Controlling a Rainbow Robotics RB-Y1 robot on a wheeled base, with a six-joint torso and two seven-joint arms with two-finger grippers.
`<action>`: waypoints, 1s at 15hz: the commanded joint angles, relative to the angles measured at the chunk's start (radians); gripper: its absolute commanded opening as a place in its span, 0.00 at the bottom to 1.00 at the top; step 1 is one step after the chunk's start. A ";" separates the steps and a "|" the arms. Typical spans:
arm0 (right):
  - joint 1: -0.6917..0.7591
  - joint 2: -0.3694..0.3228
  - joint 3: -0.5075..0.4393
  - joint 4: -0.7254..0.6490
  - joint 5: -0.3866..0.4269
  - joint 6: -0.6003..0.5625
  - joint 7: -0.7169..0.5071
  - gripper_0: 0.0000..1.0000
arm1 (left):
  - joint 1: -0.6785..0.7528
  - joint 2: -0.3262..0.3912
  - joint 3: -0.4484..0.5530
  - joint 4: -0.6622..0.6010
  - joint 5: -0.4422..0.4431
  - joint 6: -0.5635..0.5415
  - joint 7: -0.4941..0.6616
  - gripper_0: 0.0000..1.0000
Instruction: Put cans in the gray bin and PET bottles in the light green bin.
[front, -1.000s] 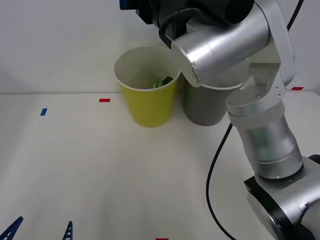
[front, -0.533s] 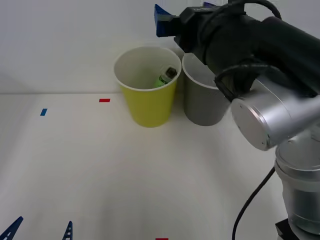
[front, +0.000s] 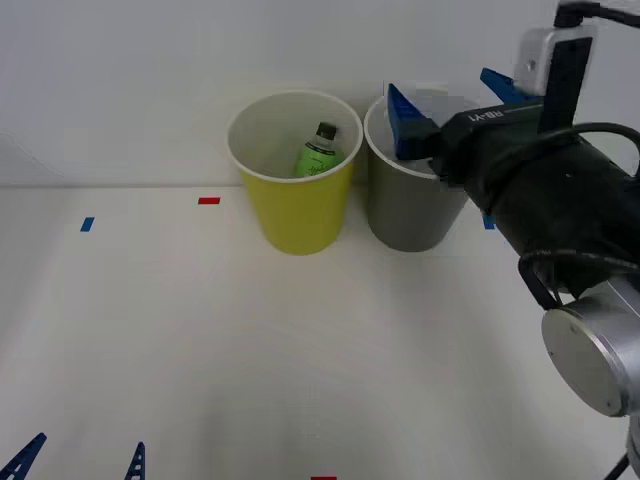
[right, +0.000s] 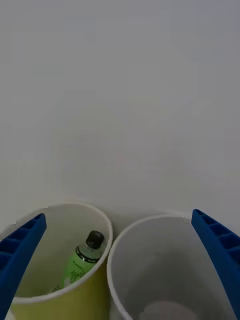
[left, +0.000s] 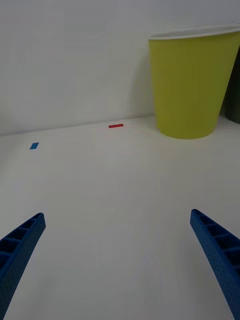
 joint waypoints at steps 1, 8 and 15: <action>0.219 -0.069 -0.017 -0.009 -0.021 -0.239 0.013 1.00 | 0.000 0.000 0.000 0.000 0.000 0.000 0.000 1.00; 0.530 -0.090 -0.009 -0.007 0.024 -0.489 0.017 1.00 | 0.000 0.000 0.000 0.000 0.000 0.000 0.000 1.00; 0.667 -0.135 0.002 0.136 0.041 -0.830 0.019 1.00 | 0.000 0.000 0.000 0.000 0.000 0.000 0.000 1.00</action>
